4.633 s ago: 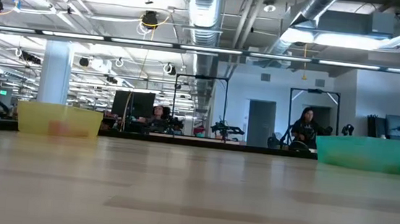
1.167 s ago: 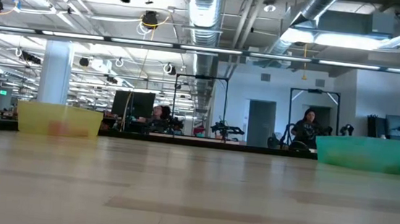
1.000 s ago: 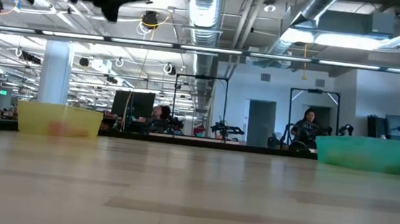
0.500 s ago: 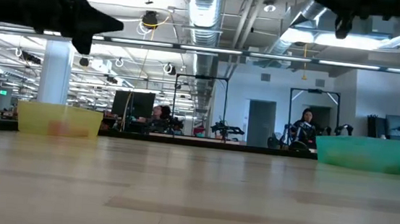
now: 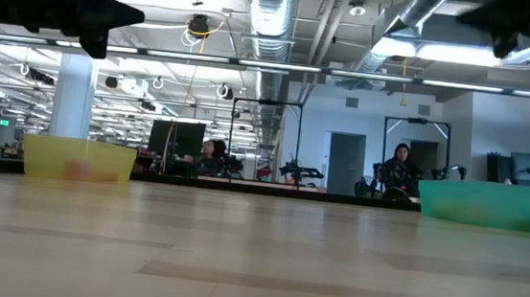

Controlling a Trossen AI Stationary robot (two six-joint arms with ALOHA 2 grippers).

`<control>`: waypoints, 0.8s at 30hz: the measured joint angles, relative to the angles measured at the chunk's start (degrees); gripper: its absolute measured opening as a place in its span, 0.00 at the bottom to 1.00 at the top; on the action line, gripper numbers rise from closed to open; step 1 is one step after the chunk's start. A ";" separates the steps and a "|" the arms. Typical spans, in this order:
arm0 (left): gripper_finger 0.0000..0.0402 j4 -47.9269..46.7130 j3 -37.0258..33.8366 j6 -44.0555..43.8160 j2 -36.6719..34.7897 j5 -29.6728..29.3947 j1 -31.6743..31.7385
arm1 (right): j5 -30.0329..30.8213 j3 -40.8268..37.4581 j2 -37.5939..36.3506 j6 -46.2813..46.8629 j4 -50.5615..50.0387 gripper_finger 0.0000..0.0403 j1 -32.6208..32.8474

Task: Sort & place blocks by color
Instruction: Return to Home Position

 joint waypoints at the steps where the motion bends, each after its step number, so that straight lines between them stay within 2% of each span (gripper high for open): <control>1: 0.00 -0.81 0.00 0.57 -0.93 -0.26 -0.14 | 2.32 0.03 -0.90 0.16 -2.10 0.01 0.01; 3: 0.00 -1.61 0.00 2.08 -2.50 -0.44 -0.16 | 7.46 0.01 -2.04 2.11 -7.49 0.01 0.05; 7: 0.00 -2.02 -1.07 3.22 -5.42 -1.73 -0.16 | 8.24 -0.33 -4.68 3.44 -11.02 0.01 0.57; 9: 0.00 -1.96 -2.71 2.68 -7.01 -2.13 -0.16 | 7.84 -2.82 -6.31 4.82 -5.58 0.01 1.61; 15: 0.00 -2.20 -5.42 -0.21 -10.48 -4.34 -0.18 | 6.81 -19.05 -8.64 9.17 20.09 0.00 6.82; 19: 0.00 -2.26 -5.44 -0.64 -11.65 -4.29 -0.20 | 6.34 -25.82 -8.40 11.15 25.81 0.00 11.83; 24: 0.00 -2.28 -5.44 -2.56 -11.86 -3.92 -0.85 | 6.17 -28.32 -11.08 11.21 26.87 0.00 18.09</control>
